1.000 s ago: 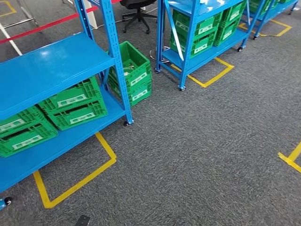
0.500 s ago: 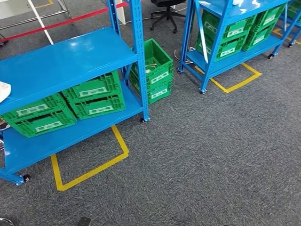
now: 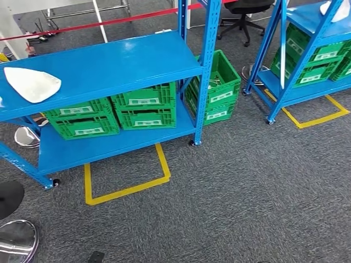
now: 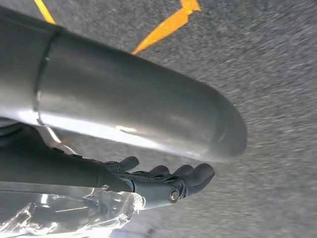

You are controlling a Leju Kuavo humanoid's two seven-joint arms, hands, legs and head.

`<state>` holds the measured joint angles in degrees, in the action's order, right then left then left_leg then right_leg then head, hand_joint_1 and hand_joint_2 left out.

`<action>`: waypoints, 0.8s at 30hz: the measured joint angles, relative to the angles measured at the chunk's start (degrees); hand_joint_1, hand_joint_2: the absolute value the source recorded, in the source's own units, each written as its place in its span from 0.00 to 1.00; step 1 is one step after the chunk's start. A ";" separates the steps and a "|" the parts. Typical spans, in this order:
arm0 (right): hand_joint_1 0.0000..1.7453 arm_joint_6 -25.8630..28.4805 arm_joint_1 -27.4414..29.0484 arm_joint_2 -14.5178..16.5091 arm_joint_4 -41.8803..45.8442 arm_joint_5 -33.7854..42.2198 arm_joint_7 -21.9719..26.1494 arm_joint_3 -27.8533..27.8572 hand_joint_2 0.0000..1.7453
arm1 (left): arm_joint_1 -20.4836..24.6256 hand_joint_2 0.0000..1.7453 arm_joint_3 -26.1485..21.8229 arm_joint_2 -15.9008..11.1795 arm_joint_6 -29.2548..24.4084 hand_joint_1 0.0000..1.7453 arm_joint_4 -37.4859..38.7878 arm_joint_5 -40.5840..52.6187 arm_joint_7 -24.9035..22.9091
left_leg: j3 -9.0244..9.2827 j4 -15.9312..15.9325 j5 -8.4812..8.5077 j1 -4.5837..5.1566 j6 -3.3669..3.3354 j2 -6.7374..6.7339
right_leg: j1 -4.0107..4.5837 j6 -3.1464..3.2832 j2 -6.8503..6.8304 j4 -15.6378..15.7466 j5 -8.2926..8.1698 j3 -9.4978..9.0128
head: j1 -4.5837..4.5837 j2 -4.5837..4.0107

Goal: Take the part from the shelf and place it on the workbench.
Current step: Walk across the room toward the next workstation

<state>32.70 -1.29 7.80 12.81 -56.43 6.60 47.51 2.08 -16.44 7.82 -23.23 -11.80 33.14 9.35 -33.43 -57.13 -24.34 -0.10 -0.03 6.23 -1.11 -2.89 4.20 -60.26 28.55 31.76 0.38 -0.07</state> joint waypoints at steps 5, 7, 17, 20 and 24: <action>0.00 0.01 -0.07 0.07 -0.04 0.01 0.10 -0.01 0.00 | -0.40 0.00 -0.09 -0.15 -0.02 0.00 0.02 -0.03 0.00 | -1.50 -1.33 -0.41 -0.04 1.51 0.11 | 0.08 1.69 -1.86 1.00 -0.46 -0.59 | -0.33 0.00; 0.00 0.02 -0.03 0.07 -0.03 -0.01 0.17 -0.01 0.00 | -0.23 0.00 -0.11 -0.13 -0.02 0.00 0.02 -0.04 0.00 | -4.26 -7.01 -3.71 0.16 1.88 -3.35 | 0.19 2.23 -3.39 1.14 -0.54 -0.57 | -0.76 0.00; 0.00 0.02 -0.09 0.08 -0.05 0.02 0.46 -0.01 0.00 | 0.07 0.00 -0.13 -0.04 -0.03 0.00 0.02 -0.11 0.02 | 0.46 0.08 -0.76 1.29 0.24 -10.04 | 1.38 1.64 -10.46 1.29 0.35 -1.20 | -0.79 0.00; 0.00 0.08 -0.35 0.09 -0.03 0.02 0.58 -0.01 0.00 | -0.21 0.00 -0.15 -0.05 -0.05 0.00 0.02 -0.14 0.02 | 0.65 0.64 -0.34 0.82 -0.49 -8.27 | 1.33 0.73 -9.68 0.61 1.24 -1.41 | -0.66 0.00; 0.00 -0.18 -0.14 0.09 -0.07 0.51 1.28 0.03 0.00 | -0.05 0.00 -0.20 0.00 -0.09 0.00 0.02 -0.16 0.14 | 0.73 0.87 -0.07 0.31 -1.21 -6.40 | 0.88 -0.23 -4.57 -12.47 7.31 4.99 | -0.14 0.00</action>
<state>32.52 -1.43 7.89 12.75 -55.92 7.89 47.53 2.03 -16.64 7.82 -23.33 -11.78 32.97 9.49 -32.71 -56.26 -24.41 0.21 -1.24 -0.17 -0.23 -3.11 -0.38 -72.73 35.86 36.75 0.23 -0.07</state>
